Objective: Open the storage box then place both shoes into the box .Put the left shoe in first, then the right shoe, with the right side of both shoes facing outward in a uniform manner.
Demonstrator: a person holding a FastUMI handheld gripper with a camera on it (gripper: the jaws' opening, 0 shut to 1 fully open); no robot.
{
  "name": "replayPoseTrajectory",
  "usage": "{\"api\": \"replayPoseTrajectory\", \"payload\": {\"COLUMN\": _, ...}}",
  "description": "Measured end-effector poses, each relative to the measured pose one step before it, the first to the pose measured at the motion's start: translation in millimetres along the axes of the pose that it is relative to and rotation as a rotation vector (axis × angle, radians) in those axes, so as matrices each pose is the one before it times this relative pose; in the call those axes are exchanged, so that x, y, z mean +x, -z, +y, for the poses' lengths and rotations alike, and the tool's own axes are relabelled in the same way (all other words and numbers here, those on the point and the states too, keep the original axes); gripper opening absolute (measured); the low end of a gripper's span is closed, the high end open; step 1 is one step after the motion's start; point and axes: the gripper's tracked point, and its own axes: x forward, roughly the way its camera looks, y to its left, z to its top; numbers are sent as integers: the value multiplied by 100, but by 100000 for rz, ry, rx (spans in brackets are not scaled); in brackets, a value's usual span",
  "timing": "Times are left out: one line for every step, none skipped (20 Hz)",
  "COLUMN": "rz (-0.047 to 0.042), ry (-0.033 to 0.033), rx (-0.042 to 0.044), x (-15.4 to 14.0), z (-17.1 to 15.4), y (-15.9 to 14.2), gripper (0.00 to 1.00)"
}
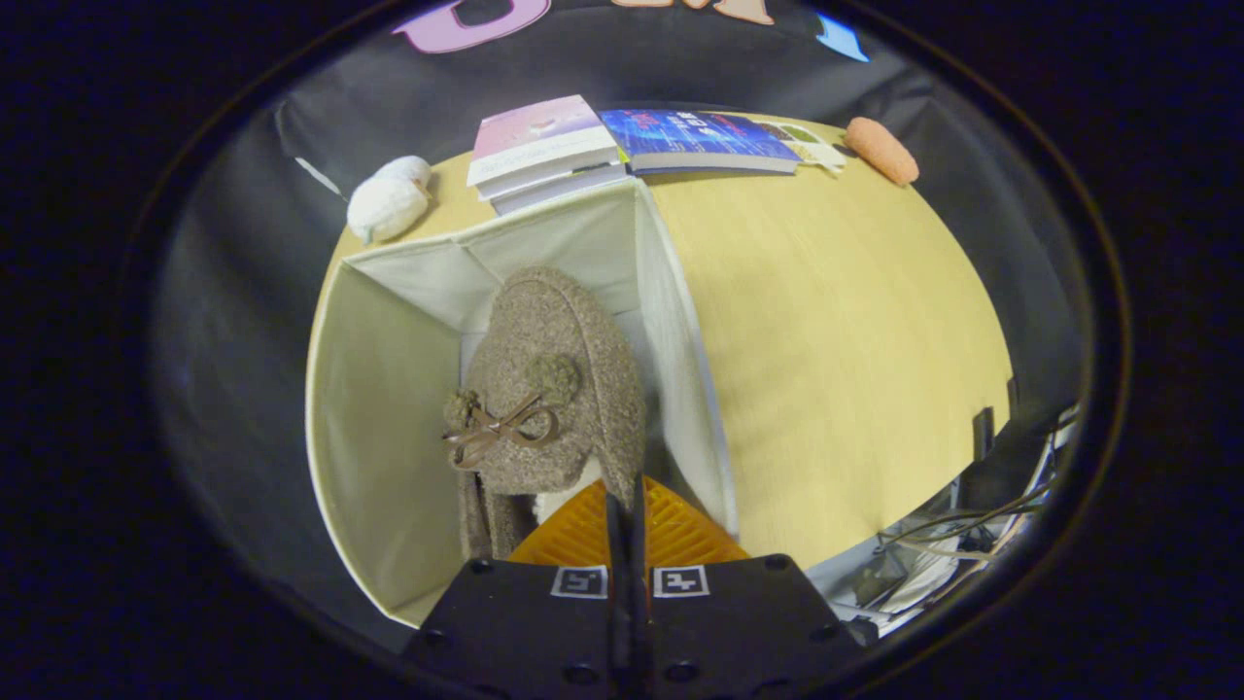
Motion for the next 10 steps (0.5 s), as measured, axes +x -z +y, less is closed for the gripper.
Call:
{"api": "replayPoseTrajectory", "payload": {"rz": 176, "ry": 3422, "rx": -1093, "x": 302, "z": -214, "y": 84, "gripper": 4}}
{"api": "replayPoseTrajectory", "payload": {"rz": -910, "ry": 2003, "rx": -977, "x": 156, "z": -260, "y": -252, "gripper": 4}}
{"api": "replayPoseTrajectory", "payload": {"rz": -205, "ry": 1388, "rx": -939, "x": 147, "z": -57, "y": -120, "gripper": 4}}
{"api": "replayPoseTrajectory", "payload": {"rz": 626, "ry": 402, "rx": 32, "x": 115, "z": -192, "y": 104, "gripper": 4}}
{"api": "replayPoseTrajectory", "payload": {"rz": 119, "ry": -795, "rx": 892, "x": -27, "z": 145, "y": 36, "gripper": 4}}
{"api": "replayPoseTrajectory", "payload": {"rz": -113, "ry": -344, "rx": 803, "x": 40, "z": 60, "y": -67, "gripper": 4}}
{"api": "replayPoseTrajectory", "payload": {"rz": 216, "ry": -611, "rx": 572, "x": -306, "z": 39, "y": -110, "gripper": 7}}
{"api": "replayPoseTrajectory", "payload": {"rz": -781, "ry": -326, "rx": 405, "x": 118, "z": 58, "y": -65, "gripper": 11}}
{"api": "replayPoseTrajectory", "payload": {"rz": -382, "ry": -481, "rx": -74, "x": 3, "z": -5, "y": -143, "gripper": 11}}
{"api": "replayPoseTrajectory", "payload": {"rz": -499, "ry": -1110, "rx": 287, "x": -77, "z": 53, "y": 45, "gripper": 11}}
